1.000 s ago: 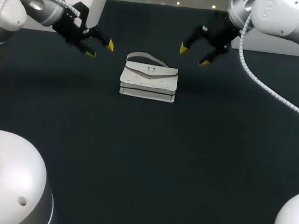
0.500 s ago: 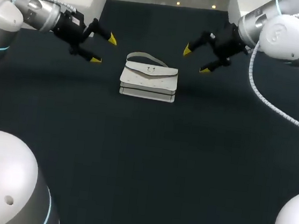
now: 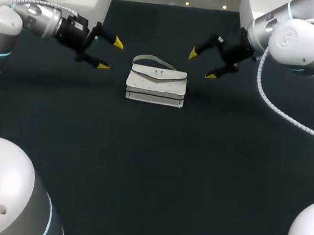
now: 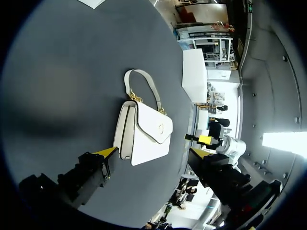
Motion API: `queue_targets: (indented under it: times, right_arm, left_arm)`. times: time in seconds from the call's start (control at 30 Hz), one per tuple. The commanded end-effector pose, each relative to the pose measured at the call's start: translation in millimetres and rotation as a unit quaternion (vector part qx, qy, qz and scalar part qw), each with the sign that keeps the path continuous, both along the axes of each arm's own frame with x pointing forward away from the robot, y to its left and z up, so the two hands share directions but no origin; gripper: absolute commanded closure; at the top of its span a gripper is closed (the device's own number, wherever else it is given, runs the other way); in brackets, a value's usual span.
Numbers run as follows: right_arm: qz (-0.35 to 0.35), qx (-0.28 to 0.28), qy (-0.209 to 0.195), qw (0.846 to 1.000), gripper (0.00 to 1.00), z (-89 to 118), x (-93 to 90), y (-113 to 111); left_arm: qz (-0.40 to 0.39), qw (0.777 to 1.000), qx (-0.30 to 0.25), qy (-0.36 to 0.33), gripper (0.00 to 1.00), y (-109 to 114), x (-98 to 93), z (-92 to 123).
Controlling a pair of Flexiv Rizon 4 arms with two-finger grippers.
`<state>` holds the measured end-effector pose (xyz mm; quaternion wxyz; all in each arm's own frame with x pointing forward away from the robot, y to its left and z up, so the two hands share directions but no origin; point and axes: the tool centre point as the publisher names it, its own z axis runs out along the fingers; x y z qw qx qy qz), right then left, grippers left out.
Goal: Pick up the bag, open it, inspect its contents, close it, and place it on the opposite side
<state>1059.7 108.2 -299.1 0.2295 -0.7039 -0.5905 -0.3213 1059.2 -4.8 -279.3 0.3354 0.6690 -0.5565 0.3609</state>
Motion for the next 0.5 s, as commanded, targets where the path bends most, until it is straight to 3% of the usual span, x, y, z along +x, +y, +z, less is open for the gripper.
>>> queue_targets:
  times: [0.03,0.2,0.5]
  right_arm:
    - [-0.002,0.044,0.055,0.998,0.0,-22,12.5,-2]
    - [0.003,0.09,0.09,0.992,0.0,-30,17.3,1]
    - [0.058,0.143,0.078,0.985,0.0,-39,27.9,14]
  left_arm:
    - [-0.02,0.999,-0.047,0.003,0.0,5,14.1,-19]
    - [-0.036,0.997,-0.074,0.007,0.0,2,22.0,-25]
    - [-0.075,0.993,-0.089,0.014,0.0,-15,30.9,-32]
